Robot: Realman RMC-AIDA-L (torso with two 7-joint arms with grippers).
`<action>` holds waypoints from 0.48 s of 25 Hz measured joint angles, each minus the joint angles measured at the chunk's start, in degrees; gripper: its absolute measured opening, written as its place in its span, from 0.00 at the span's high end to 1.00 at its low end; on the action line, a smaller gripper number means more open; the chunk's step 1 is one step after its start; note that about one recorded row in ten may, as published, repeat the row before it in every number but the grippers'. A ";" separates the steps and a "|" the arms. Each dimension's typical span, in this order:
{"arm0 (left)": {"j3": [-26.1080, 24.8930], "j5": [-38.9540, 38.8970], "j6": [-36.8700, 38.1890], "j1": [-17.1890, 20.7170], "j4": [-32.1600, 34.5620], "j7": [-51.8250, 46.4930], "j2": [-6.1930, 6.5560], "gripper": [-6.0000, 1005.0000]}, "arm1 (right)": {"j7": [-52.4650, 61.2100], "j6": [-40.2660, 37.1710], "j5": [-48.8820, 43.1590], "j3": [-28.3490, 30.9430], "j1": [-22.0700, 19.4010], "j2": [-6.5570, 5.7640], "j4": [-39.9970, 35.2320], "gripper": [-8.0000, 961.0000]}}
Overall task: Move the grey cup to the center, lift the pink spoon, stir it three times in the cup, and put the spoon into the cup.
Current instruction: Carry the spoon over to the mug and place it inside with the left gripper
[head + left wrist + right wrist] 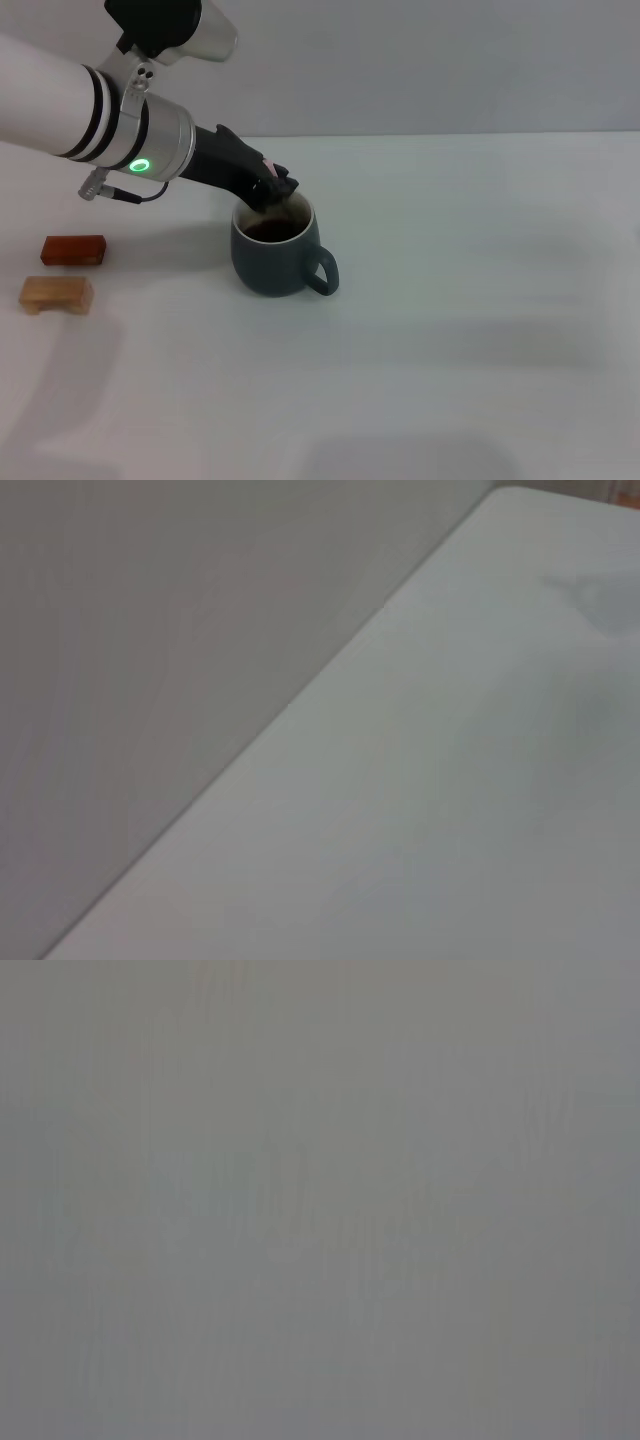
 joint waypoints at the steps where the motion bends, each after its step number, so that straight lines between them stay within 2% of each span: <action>1: 0.01 0.04 0.50 -0.05 0.16 -0.07 0.00 0.85 | 0.00 0.03 0.00 0.00 0.00 0.00 0.02 0.99; 6: -0.72 1.82 1.63 -0.13 0.77 -0.44 0.20 0.85 | 0.00 0.11 0.00 0.01 -0.14 0.00 0.13 0.99; 12: -1.93 3.66 -1.43 0.23 0.08 -0.67 0.33 0.85 | 0.00 0.15 0.00 -0.02 -0.17 0.00 0.16 0.99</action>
